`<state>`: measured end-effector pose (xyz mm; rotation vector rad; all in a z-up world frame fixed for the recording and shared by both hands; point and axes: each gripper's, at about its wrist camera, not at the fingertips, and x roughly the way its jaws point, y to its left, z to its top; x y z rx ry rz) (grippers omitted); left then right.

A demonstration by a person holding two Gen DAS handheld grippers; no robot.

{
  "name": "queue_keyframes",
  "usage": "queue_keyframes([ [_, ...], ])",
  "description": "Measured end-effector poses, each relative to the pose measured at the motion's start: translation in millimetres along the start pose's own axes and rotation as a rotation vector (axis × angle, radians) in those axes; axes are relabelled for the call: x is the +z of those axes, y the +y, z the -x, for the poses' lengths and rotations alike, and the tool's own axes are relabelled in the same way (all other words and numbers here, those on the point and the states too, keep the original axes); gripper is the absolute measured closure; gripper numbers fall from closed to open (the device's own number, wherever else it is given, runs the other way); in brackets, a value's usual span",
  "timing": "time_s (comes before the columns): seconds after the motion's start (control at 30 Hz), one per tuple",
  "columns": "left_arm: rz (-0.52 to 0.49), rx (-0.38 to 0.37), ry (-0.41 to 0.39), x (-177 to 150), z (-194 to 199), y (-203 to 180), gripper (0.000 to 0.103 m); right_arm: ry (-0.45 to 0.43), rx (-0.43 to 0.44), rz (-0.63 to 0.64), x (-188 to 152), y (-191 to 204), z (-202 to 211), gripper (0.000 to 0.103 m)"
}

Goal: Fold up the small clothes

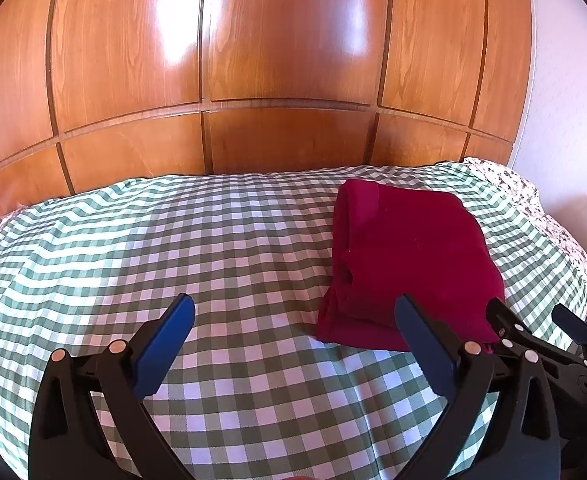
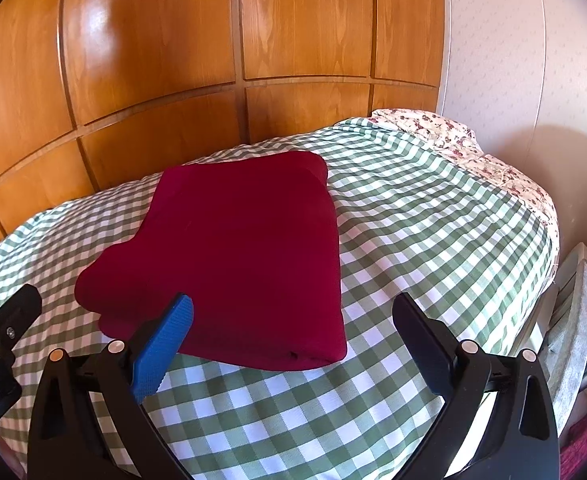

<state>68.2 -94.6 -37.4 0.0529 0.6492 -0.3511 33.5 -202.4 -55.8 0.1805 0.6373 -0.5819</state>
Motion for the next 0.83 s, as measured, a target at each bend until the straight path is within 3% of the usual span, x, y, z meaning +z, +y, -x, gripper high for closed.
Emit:
queue_keyframes([
  [0.5, 0.0, 0.004, -0.007, -2, -2, 1, 0.004, 0.016, 0.008, 0.011, -6, 4, -4, 0.004],
  [0.83, 0.044, 0.014, 0.034, -5, -10, 7, 0.003, 0.001, 0.006, 0.006, -5, 4, -2, 0.004],
])
